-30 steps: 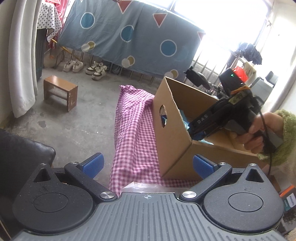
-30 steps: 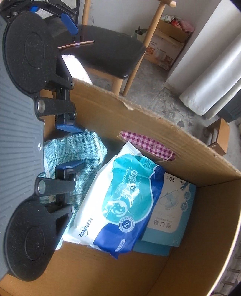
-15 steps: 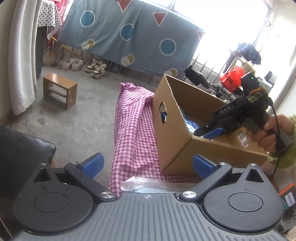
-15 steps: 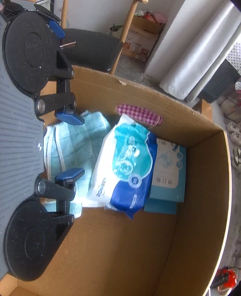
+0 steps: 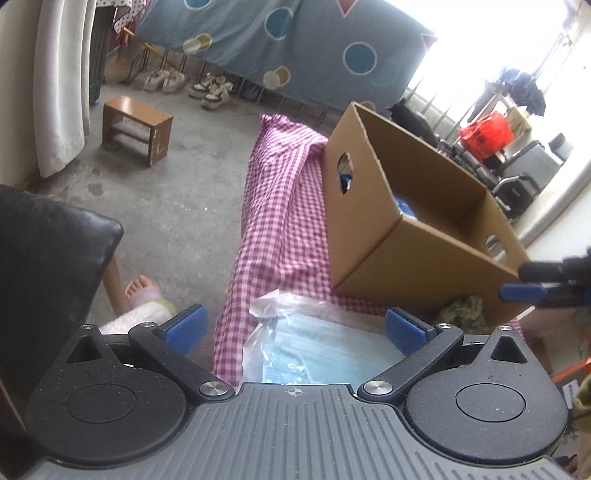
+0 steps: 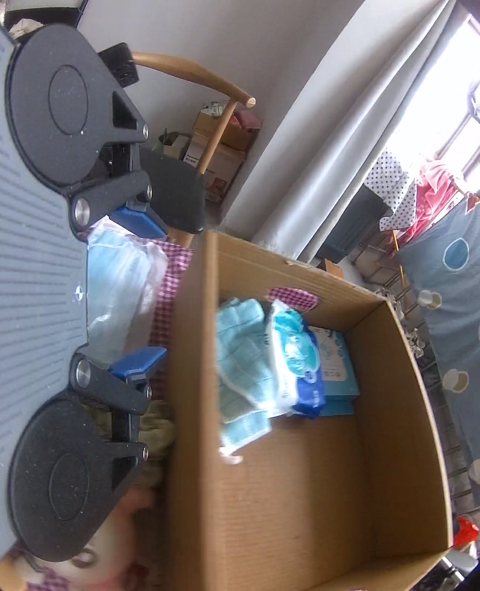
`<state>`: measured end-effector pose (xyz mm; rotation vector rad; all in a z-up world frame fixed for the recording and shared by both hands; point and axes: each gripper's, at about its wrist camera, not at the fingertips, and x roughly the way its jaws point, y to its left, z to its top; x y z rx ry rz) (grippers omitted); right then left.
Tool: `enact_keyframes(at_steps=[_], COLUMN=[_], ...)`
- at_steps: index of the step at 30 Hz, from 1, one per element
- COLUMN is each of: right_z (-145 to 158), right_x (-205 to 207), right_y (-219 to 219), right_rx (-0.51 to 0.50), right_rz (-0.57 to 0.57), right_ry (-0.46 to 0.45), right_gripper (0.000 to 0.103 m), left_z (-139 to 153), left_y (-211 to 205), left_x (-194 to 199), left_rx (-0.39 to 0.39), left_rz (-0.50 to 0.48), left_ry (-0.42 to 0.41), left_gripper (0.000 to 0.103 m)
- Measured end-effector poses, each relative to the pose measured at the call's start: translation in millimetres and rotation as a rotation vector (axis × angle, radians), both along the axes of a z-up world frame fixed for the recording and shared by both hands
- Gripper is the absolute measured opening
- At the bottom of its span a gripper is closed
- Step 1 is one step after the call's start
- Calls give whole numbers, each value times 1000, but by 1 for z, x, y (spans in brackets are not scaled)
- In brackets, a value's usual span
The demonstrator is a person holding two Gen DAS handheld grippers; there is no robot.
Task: Organize soft objects
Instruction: 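Move the right gripper back to the bag of blue face masks, then grasp the face mask bag edge with the right gripper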
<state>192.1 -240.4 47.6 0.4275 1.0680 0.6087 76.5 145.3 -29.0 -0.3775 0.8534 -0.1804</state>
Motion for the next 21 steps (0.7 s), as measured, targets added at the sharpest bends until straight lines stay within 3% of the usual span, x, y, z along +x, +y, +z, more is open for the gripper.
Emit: enact_keyframes(at_steps=[6,11,21], right_z=[-60,-105,-133], right_x=[-67,-96,-99], right_y=[-7,9,53], right_rx=[111,231,180], right_rz=[-41,-50,11], right_ry=[139,257,295], right_gripper=[68,67,67], left_z=[-17,-31,-46], left_y=[-5,-4,-10], left_x=[13,36,53], left_rx=[40,44,-1], left_rz=[3,30,1], left_ry=[97,157,227], left_gripper=[103,100,84])
